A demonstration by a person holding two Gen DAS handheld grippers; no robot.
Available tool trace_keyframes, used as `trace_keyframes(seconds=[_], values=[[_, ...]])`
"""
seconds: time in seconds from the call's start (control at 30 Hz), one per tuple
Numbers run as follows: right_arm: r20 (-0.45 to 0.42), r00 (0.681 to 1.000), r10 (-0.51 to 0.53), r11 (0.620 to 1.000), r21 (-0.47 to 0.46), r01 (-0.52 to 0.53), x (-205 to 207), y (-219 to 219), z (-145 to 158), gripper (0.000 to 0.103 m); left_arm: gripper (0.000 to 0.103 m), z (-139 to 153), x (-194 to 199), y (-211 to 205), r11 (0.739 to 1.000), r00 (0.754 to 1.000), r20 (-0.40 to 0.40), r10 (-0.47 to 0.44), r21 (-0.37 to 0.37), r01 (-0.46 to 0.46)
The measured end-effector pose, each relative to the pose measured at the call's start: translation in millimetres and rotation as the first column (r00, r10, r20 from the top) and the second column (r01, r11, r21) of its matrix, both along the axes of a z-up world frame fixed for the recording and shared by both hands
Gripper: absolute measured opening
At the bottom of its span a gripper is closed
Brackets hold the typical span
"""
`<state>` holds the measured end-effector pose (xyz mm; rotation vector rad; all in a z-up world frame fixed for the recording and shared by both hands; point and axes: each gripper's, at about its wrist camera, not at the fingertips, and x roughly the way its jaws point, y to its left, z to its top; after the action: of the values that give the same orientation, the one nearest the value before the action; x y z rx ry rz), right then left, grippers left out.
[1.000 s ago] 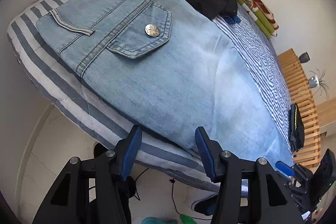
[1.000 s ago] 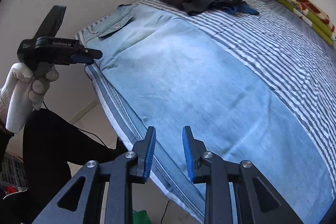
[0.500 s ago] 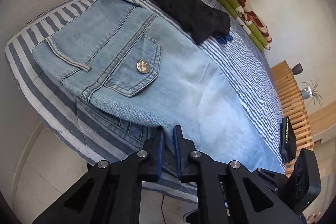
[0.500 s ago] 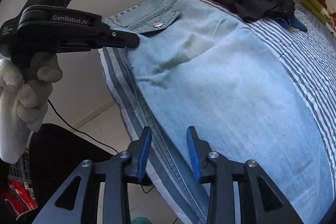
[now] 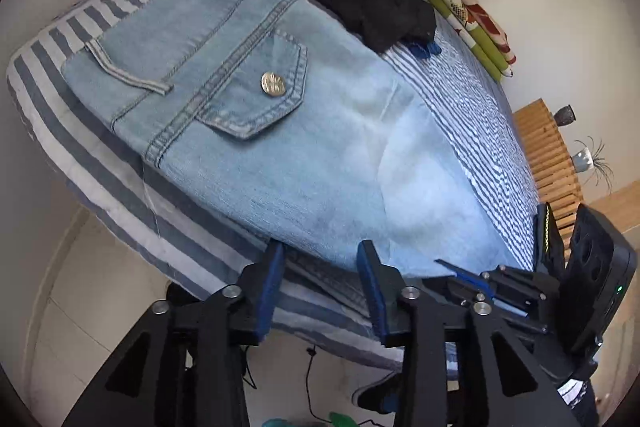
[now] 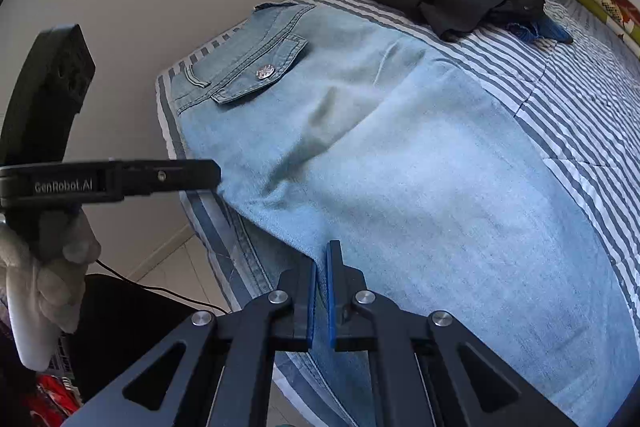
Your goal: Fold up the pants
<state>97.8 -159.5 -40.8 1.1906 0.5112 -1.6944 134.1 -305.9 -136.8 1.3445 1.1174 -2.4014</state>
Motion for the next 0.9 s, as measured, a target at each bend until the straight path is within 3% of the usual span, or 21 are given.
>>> trace_keyframes(seconds=[0.07,0.23,0.33,0.4,0.43,0.53,0.6,0.67,0.7,0.77,0.8,0.9], values=[[0.005,1.000,0.015,1.000,0.004,-0.015,4,-2,-3,0.004,0.065,-10,1,2,1.000,1.000,0.025,0.005,0.022,-0.006],[-0.012,0.996,0.088,0.996,0.036,-0.087,23,-3,-12,0.008,0.067,-28,4,-8,0.988,0.994,0.013,0.109,0.107,-0.110],[0.047,0.988,0.144,0.987,0.064,-0.147,31,4,-18,0.009,0.063,-28,2,-10,0.983,0.989,-0.006,0.147,0.109,-0.145],[0.093,0.983,0.158,0.986,0.032,-0.162,34,19,-12,0.015,0.044,-28,1,-12,0.981,0.986,-0.008,0.166,0.104,-0.164],[0.119,0.981,0.152,0.988,-0.004,-0.152,31,31,-6,0.017,0.039,-29,3,-14,0.978,0.984,-0.007,0.180,0.111,-0.178],[0.125,0.992,0.016,0.996,-0.093,-0.004,3,80,10,0.023,0.027,-35,9,-21,0.967,0.978,-0.027,0.206,0.159,-0.199],[0.062,0.990,-0.128,0.988,-0.081,0.132,-23,115,11,0.023,0.016,-34,11,-21,0.968,0.977,-0.047,0.209,0.151,-0.199],[-0.015,0.966,-0.257,0.966,-0.014,0.257,-47,145,3,0.023,0.011,-25,13,-18,0.970,0.975,-0.064,0.215,0.133,-0.205],[-0.015,0.952,-0.307,0.951,0.016,0.307,-59,159,-4,0.023,0.011,-13,17,-15,0.969,0.969,-0.103,0.226,0.122,-0.214],[0.077,0.928,-0.364,0.931,0.052,0.361,-73,184,-19,0.023,0.011,10,31,-10,0.973,0.958,-0.174,0.229,0.078,-0.218],[0.116,0.924,-0.365,0.931,0.063,0.360,-75,192,-26,0.023,0.011,11,35,-9,0.972,0.958,-0.174,0.230,0.078,-0.219],[0.081,0.947,-0.311,0.949,0.080,0.305,-70,194,-26,0.023,0.015,-27,25,-13,0.980,0.982,-0.009,0.188,0.073,-0.187]])
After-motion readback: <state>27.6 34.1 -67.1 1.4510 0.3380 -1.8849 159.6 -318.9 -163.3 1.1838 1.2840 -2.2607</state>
